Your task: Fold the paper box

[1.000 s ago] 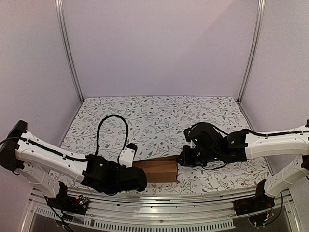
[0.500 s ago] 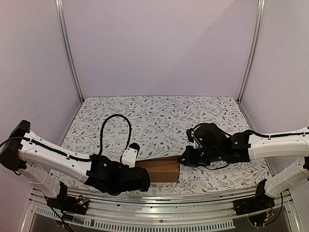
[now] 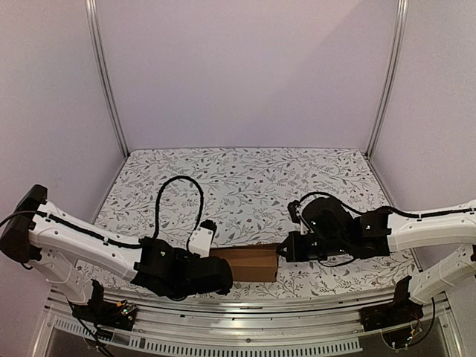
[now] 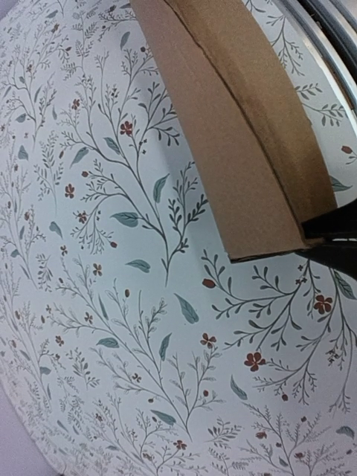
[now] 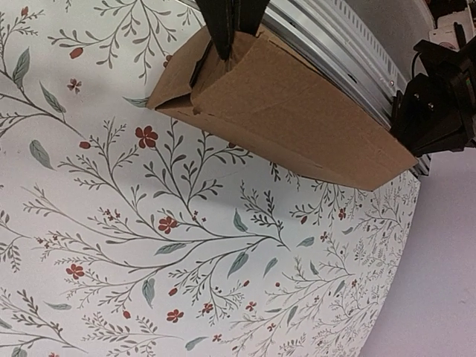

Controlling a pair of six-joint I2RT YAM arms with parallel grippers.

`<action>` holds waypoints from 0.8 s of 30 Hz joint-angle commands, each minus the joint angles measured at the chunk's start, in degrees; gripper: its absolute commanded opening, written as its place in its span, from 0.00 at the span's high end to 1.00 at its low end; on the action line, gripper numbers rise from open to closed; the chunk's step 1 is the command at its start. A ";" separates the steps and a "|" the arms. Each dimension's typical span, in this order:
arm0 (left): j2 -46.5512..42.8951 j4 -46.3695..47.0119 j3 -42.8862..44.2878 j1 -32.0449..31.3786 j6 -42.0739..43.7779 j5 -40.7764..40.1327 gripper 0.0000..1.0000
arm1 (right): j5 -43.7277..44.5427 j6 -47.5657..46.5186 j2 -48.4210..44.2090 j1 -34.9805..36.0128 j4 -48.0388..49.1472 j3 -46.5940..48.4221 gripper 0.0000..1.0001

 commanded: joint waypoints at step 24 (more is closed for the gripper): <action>4.10 -4.65 2.46 -0.65 -1.44 6.65 1.00 | 32.29 3.91 11.91 20.31 -6.73 6.70 0.91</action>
